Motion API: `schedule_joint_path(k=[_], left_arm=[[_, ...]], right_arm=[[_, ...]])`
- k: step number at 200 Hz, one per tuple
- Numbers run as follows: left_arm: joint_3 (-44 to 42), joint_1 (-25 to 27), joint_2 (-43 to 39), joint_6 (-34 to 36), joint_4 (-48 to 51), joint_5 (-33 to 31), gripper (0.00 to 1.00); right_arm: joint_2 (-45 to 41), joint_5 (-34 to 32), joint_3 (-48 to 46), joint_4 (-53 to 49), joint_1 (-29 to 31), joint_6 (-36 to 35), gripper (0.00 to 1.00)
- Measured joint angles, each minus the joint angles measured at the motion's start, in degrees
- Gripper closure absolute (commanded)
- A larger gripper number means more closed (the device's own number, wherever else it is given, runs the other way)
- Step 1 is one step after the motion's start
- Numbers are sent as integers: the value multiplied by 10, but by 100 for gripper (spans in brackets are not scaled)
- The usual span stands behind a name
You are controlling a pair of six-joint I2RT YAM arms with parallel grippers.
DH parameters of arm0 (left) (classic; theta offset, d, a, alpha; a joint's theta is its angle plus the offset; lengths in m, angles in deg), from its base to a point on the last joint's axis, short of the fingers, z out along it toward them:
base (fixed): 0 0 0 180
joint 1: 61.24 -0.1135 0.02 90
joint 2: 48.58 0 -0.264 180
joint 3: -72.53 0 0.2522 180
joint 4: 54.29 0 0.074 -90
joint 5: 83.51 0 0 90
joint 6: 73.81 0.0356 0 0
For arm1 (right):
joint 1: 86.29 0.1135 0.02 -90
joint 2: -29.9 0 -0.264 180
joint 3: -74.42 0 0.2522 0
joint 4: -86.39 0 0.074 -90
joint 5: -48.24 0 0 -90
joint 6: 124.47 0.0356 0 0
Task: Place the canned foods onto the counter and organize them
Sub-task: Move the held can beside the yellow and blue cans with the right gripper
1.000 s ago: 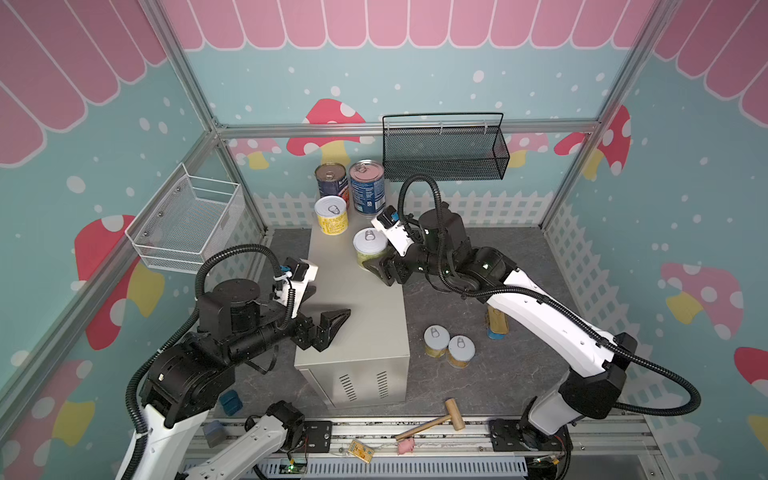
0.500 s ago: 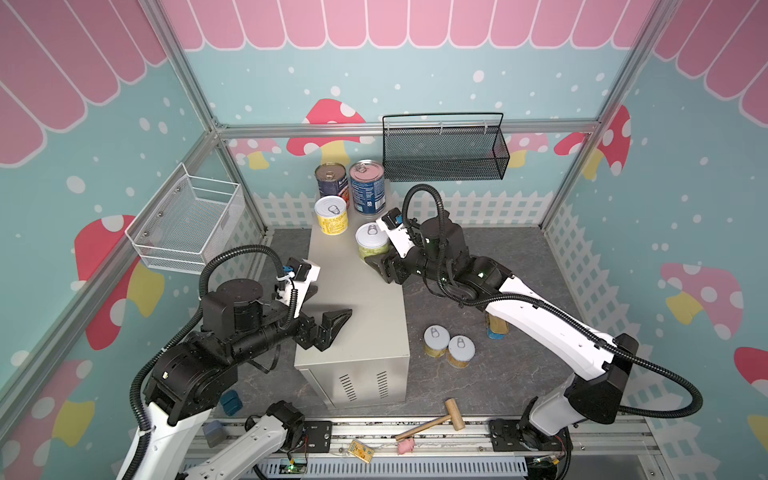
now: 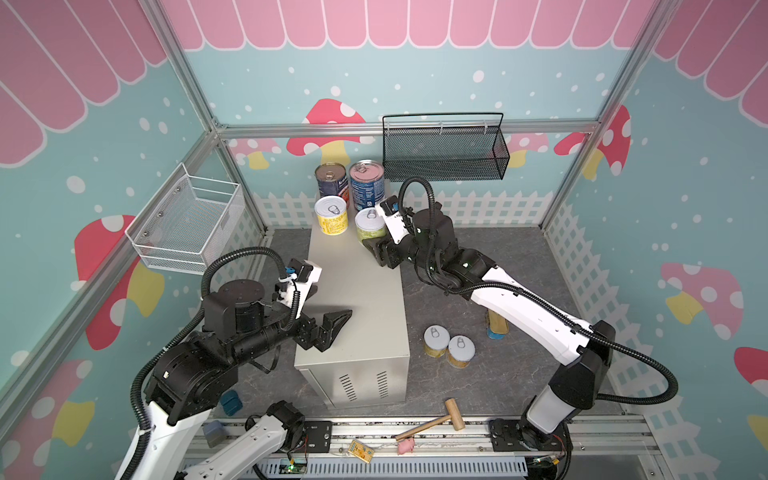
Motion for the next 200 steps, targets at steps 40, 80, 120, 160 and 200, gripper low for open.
schedule_joint_path(k=[40,80,120,160,200], left_arm=[[0,10,0,4,0,-11,1],[0,16,2,9,0,-21,1],[0,20,6,13,-2,-26,1],[0,22,7,13,-4,-30,1],[0,22,6,13,-4,-31,1]], right_arm=[[15,1,14,3,-10,0,34],[27,2,23,11,-15,0,34],[35,6,29,17,-19,0,34],[37,7,30,20,-20,0,34],[37,10,30,15,-23,2,34]])
